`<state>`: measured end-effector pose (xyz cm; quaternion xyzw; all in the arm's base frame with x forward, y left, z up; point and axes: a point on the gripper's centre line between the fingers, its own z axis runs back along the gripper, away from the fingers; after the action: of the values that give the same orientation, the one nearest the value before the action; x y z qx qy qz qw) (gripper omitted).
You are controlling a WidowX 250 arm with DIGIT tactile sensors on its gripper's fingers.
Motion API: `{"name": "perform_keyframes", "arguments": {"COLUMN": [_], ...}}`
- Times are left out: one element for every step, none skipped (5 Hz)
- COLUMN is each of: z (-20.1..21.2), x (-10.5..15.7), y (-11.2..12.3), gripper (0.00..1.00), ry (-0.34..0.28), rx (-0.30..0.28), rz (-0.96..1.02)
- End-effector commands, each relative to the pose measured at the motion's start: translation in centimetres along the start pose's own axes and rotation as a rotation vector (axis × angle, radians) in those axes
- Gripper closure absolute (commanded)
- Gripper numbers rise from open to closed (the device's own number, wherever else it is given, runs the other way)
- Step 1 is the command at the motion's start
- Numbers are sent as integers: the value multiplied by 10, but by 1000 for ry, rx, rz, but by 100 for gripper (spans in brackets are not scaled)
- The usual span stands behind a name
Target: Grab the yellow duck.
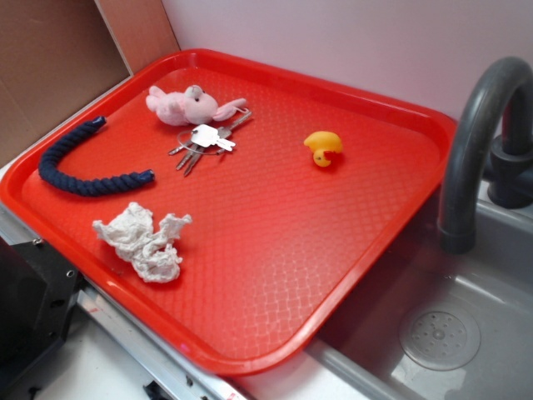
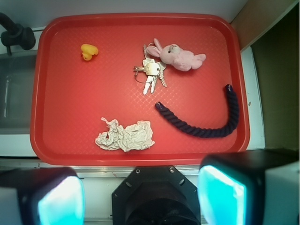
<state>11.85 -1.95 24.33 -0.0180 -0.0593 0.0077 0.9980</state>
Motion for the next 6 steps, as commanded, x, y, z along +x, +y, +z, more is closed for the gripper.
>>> {"name": "perform_keyframes", "arguments": {"z": [0, -21, -40, -60, -84, -123], "x": [0, 17, 36, 56, 81, 115], "y": [0, -12, -25, -36, -52, -72], "gripper": [0, 0, 0, 0, 0, 0], "ry": [0, -58, -138, -168, -210, -199], "rx": [0, 22, 42, 81, 79, 33], "rz": [0, 142, 243, 275, 316, 327]}}
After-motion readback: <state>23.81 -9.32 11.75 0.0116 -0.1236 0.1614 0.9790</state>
